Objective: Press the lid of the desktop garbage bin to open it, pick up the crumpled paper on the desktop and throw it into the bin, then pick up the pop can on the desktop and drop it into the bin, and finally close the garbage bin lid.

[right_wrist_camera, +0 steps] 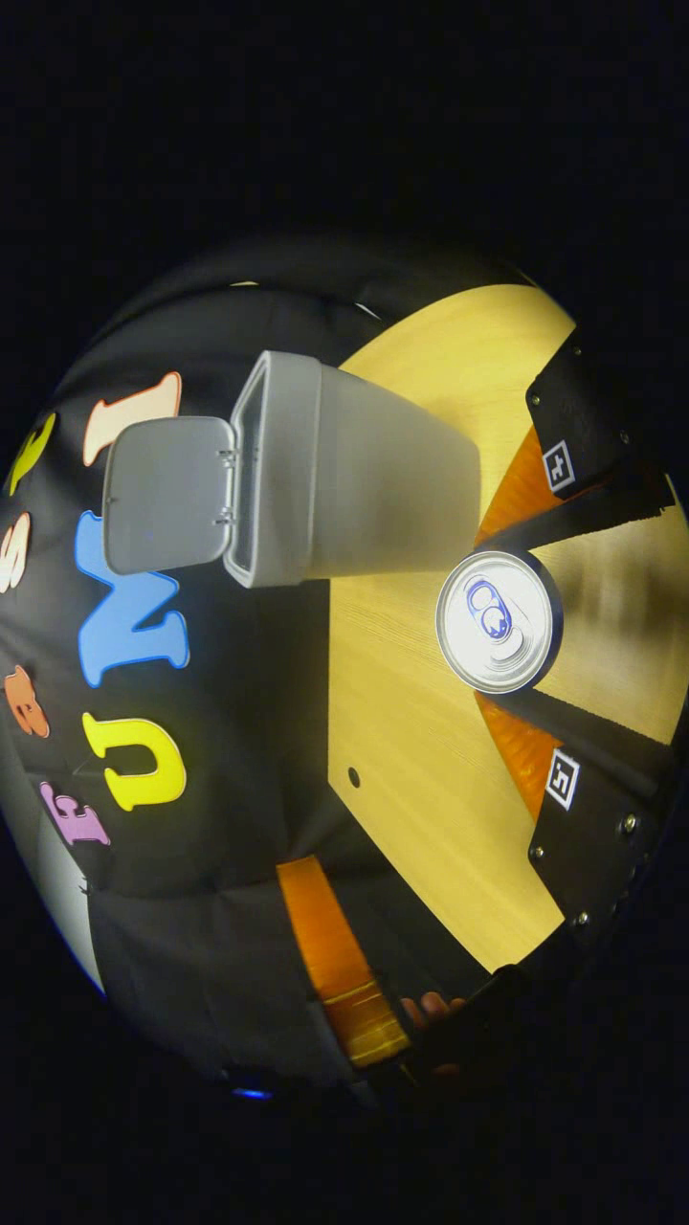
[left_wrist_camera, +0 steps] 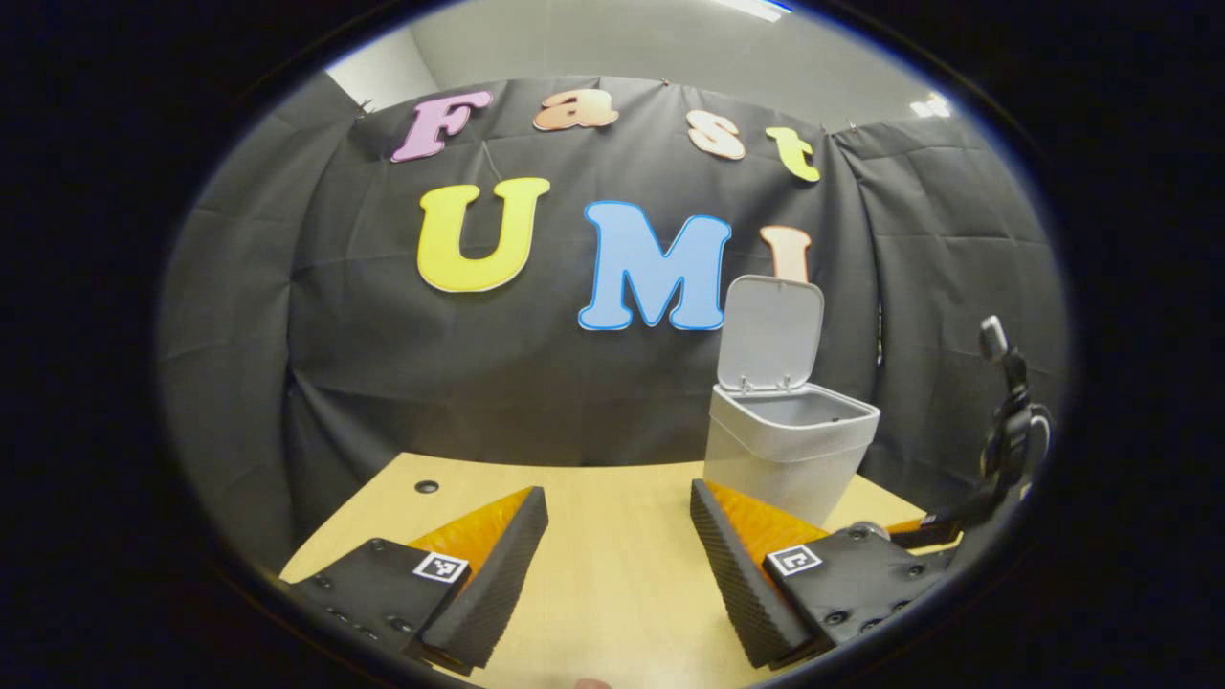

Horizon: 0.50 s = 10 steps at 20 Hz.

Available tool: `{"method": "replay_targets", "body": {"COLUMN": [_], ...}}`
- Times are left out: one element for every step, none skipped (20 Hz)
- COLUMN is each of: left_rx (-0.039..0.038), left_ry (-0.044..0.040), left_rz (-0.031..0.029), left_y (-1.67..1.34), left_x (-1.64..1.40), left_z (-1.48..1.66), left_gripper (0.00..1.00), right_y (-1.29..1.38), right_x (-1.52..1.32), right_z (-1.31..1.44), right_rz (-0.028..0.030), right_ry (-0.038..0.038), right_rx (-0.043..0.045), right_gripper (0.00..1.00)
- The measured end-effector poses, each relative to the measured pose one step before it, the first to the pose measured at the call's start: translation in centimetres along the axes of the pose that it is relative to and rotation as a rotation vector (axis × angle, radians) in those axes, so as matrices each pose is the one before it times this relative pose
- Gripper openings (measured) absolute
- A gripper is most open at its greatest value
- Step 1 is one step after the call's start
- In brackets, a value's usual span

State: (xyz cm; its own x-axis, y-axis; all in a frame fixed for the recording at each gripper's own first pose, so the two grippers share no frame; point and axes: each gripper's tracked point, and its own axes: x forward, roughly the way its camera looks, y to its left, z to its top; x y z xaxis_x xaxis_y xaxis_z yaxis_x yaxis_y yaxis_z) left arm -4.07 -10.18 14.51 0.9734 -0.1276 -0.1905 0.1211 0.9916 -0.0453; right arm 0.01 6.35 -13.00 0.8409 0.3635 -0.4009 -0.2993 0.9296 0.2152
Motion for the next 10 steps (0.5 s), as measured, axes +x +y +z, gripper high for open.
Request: {"method": "replay_targets", "body": {"left_rx": [-0.00099, -0.00117, -0.00098, -0.00122, -0.00217, -0.00382, -0.00380, -0.00180, -0.00077, 0.00070], "left_ry": [-0.00309, -0.00228, -0.00041, -0.00037, 0.00199, 0.00143, 0.00316, 0.00049, -0.00002, 0.00067], "left_rz": [-0.00064, -0.00014, 0.00133, 0.00214, 0.00341, 0.00148, 0.00203, 0.00270, 0.00201, 0.00373], "left_y": [-0.169, -0.088, -0.012, 0.063, 0.064, 0.046, -0.047, -0.003, 0.030, 0.118], "left_x": [0.095, 0.033, -0.026, 0.061, 0.057, -0.038, 0.039, 0.010, -0.045, -0.058], "left_z": [0.045, 0.041, -0.099, 0.003, -0.110, -0.129, -0.203, 0.002, 0.063, -0.051], "left_gripper": [1.00, 1.00, 1.00, 1.00, 1.00, 0.98, 0.98, 0.98, 1.00, 1.00], "right_y": [-0.376, -0.427, -0.295, -0.387, -0.335, -0.246, -0.351, -0.465, -0.456, -0.513], "right_x": [-0.148, -0.096, -0.108, -0.085, -0.013, -0.055, 0.125, 0.171, 0.088, 0.165], "right_z": [0.729, 0.838, 0.813, 0.854, 0.824, 0.928, 1.188, 1.110, 0.978, 1.041], "right_rz": [-0.00945, -0.00815, -0.00529, -0.00830, -0.00711, -0.01052, -0.00724, -0.00835, -0.00840, -0.01098], "right_ry": [-0.01949, -0.01913, -0.01991, -0.01922, -0.01912, -0.02416, -0.02565, -0.02818, -0.02709, -0.02374], "right_rx": [-0.00837, -0.00622, -0.00368, -0.00088, -0.00096, -0.00227, -0.00474, -0.00690, -0.01108, -0.01336], "right_gripper": [0.82, 0.82, 0.82, 0.82, 0.82, 0.82, 0.82, 0.82, 0.82, 0.82]}}
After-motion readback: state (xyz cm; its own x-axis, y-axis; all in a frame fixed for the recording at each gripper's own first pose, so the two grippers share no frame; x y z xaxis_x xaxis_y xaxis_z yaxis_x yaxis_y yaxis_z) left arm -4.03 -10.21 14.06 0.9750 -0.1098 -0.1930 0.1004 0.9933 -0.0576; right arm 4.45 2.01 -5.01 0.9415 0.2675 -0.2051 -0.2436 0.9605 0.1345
